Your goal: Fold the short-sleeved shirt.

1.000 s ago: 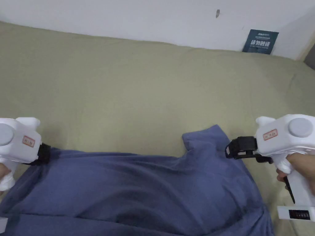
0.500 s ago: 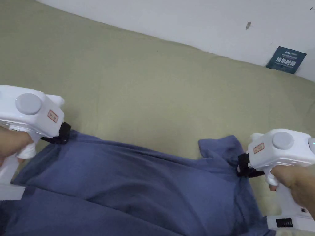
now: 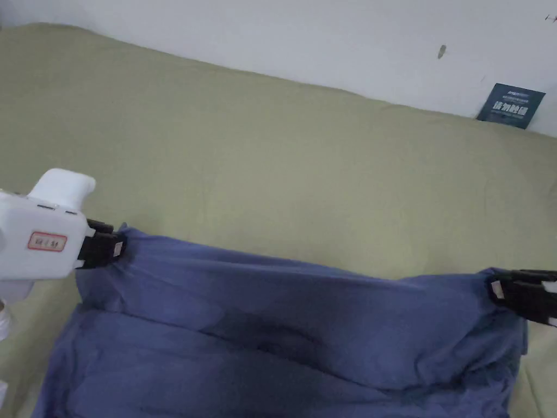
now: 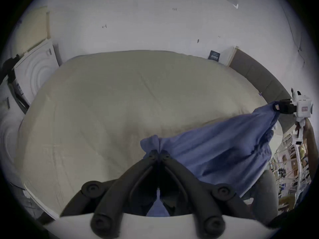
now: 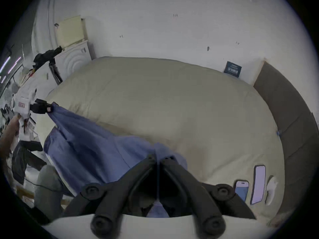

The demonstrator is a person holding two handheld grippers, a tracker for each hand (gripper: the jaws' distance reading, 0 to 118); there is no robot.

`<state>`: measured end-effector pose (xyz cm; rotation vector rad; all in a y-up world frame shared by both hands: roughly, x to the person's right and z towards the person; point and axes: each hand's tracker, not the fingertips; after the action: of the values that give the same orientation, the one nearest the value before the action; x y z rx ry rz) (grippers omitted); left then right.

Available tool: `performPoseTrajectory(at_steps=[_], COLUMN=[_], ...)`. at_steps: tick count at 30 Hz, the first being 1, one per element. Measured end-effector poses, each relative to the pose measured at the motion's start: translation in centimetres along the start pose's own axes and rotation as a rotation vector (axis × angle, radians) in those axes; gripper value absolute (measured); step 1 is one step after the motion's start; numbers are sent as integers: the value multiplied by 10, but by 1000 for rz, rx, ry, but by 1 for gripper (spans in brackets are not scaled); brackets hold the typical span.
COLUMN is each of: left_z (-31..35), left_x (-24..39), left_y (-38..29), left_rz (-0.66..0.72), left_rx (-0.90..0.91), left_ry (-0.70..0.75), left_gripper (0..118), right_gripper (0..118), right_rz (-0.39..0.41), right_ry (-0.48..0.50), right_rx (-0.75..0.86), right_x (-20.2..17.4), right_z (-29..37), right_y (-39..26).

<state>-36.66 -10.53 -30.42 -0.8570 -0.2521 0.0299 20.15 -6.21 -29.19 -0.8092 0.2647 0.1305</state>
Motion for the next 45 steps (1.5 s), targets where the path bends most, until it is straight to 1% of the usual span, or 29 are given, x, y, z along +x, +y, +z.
performPoseTrajectory(at_steps=[3, 4, 6, 8, 10, 13, 15, 16, 17, 18, 19, 20, 21, 22, 23, 24, 27, 29, 30, 32, 33, 34, 35, 36, 37, 39, 43, 44, 45], left_z=[16, 18, 22, 21, 16, 4, 1, 2, 3, 6, 10, 15, 21, 31, 42, 57, 100, 126, 134, 147, 147, 149, 149, 144, 138, 135, 127, 124, 121], left_x=[-4, -4, -4, -4, -6, -9, -10, -9, -7, -6, -6, -6, -6, -6, -6, -3, 18, 41, 53, 77, 86, 94, 100, 100, 101, 103, 91, 82, 70], left_y=[-42, -57, -89, -118, -140, -162, -165, -165, -166, -167, -168, -167, -167, -166, -164, -162, -144, -133, -129, -123, -124, -125, -127, -132, -137, -133, -128, -125, -124], left_rz=[14, 26, 45, 76, 110, 131, 139, 134, 134, 135, 146, 172, 207, 233, 233, 219, 130, 105, 113, 140, 154, 171, 177, 180, 186, 162, 103, 106, 126], left_rx=[-4, -26, -53, -92, -117, -128, -88, -74, -69, -59, -49, -43, -38, -26, -14, 31, 210, 387, 461, 588, 628, 677, 739, 777, 747, 712, 665, 623, 590], left_ry=[-29, -35, -40, -31, -33, -15, -39, -34, -32, -40, -57, -68, -98, -118, -126, -136, 10, 98, 134, 205, 214, 192, 149, 123, 172, 103, 111, 88, 85], left_gripper=[1, 1, 1, 1, 1, 1, 3, 6, 13, 19, 28, 38, 44, 44, 73, 85, 86, 85, 85, 82, 80, 70, 34, 0, 0, 0, 0, 9, 28], right_gripper=[0, 0, 0, 0, 0, 0, 0, 0, 7, 22, 45, 62, 70, 70, 90, 89, 88, 89, 89, 89, 85, 74, 44, 10, 0, 0, 0, 0, 0], right_rz=[-42, -52, -62, -139, -208, -227, -296, -283, -284, -290, -294, -299, -316, -338, -342, -330, -282, -232, -224, -175, -153, -130, -102, -81, -62, -62, -56, -58, -57], right_ry=[38, 22, 42, 43, 21, -8, -18, -2, -7, -1, 13, 26, 61, 80, 71, 60, 28, -14, -54, -155, -176, -197, -220, -230, -227, -207, -165, -160, -155], right_rx=[-52, -66, -98, -142, -167, -161, -177, -171, -171, -172, -180, -180, -169, -159, -113, -41, 198, 414, 516, 635, 670, 705, 730, 744, 752, 735, 687, 680, 677], right_x=[-7, -14, -24, -28, -17, -7, 0, 3, 0, -2, -2, -3, -5, -9, -13, -18, -37, -59, -69, -95, -104, -112, -123, -131, -138, -147, -150, -150, -150], right_z=[12, 14, 16, 14, 7, -3, -8, -11, -11, -10, -9, -4, 2, 13, 30, 49, 104, 129, 136, 140, 140, 136, 135, 132, 128, 126, 119, 119, 120], right_y=[-47, -65, -97, -125, -150, -173, -179, -180, -180, -179, -178, -177, -175, -171, -164, -157, -138, -129, -127, -127, -128, -132, -134, -137, -140, -144, -143, -143, -142])
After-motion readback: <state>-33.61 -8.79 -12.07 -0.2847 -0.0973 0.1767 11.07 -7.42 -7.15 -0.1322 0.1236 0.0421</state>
